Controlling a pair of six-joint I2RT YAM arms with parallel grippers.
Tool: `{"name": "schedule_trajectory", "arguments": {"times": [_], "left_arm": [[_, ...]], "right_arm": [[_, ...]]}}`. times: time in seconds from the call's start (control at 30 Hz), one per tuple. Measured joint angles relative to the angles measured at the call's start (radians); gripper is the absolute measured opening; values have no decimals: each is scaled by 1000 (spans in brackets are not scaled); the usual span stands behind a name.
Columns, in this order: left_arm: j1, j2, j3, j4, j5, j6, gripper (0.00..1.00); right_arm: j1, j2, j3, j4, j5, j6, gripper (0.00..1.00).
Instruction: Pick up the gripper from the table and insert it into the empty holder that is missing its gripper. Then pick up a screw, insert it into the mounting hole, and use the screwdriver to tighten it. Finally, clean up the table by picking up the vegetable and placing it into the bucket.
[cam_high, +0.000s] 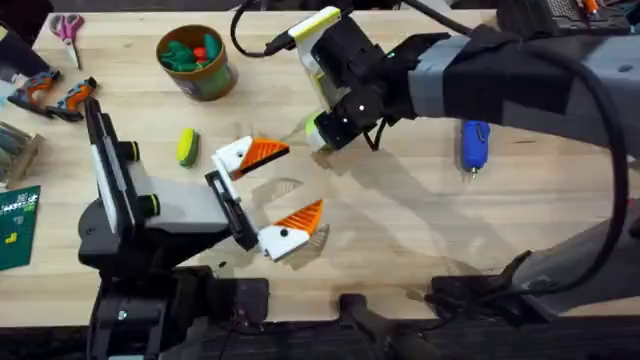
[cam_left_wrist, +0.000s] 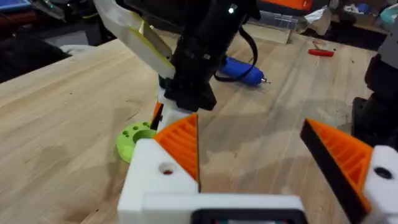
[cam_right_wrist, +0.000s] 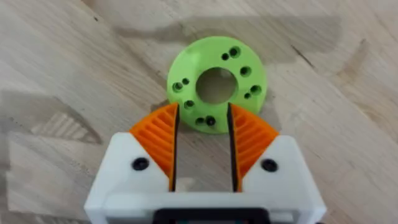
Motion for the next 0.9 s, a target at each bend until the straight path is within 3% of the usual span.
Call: {"name": "schedule_trajectory", "arguments": {"times": [0.63,0.83,0.9], "left_arm": [[0,0,0,0,0,0,985],[0,0,0,0,0,0,985],[0,0,0,0,0,0,985]], "right_arm": [[0,17,1,3,20,0,413],[-2,17,2,6,32,0,88],[-3,18,2,8,34,0,35]]}}
